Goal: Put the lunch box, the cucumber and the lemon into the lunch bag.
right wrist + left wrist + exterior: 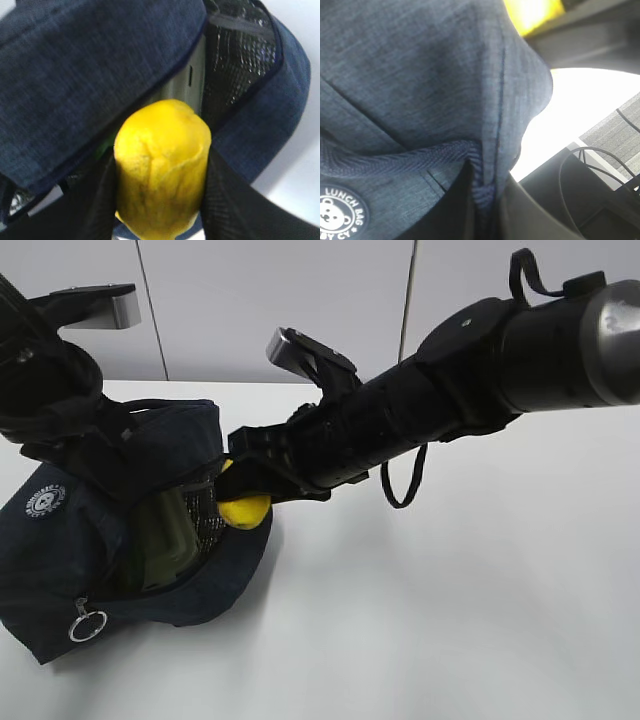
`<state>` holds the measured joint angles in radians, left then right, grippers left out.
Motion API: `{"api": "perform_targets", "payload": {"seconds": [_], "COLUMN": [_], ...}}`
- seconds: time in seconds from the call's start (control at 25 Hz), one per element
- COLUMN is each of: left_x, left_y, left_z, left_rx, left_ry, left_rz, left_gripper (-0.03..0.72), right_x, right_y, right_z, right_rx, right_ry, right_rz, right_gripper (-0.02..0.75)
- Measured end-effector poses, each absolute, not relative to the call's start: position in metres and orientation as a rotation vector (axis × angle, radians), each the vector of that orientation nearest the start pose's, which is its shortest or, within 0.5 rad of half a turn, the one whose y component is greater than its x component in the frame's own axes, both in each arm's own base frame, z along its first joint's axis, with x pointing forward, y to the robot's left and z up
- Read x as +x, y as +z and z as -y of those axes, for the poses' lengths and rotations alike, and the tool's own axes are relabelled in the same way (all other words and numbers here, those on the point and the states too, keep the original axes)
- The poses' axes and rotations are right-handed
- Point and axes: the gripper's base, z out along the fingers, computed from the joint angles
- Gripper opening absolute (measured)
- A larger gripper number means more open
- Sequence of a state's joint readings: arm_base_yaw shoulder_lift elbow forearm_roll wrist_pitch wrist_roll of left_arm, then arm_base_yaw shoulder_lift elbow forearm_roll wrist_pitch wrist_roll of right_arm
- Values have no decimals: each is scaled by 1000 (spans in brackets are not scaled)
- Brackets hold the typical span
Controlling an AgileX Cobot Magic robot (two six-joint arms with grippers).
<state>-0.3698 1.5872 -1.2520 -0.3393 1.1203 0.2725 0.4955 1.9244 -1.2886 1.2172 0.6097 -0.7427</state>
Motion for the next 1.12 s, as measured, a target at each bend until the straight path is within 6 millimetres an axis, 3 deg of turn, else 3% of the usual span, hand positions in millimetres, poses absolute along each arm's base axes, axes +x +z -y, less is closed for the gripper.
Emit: {"api": "perform_targets", "payload": {"seconds": [0.28, 0.76, 0.88, 1.12], "left_x": [279, 279, 279, 279], "left_y": [280, 280, 280, 280], "left_z": [138, 138, 138, 138], "left_rx": [761, 764, 764, 765], "left_ry": [-486, -487, -487, -488], "left_rz": [-2825, -2827, -2827, -2829], "left_gripper": [6, 6, 6, 6], "right_x": [355, 374, 376, 376], "right_y": [186, 147, 149, 150], "right_z": [-246, -258, -259, -259], "right_rx": [-286, -234, -268, -306], "right_ry": [1124, 1212, 1202, 1183], "right_rz": [-2393, -2332, -2305, -2288], "right_gripper": [323, 330, 366, 515]}}
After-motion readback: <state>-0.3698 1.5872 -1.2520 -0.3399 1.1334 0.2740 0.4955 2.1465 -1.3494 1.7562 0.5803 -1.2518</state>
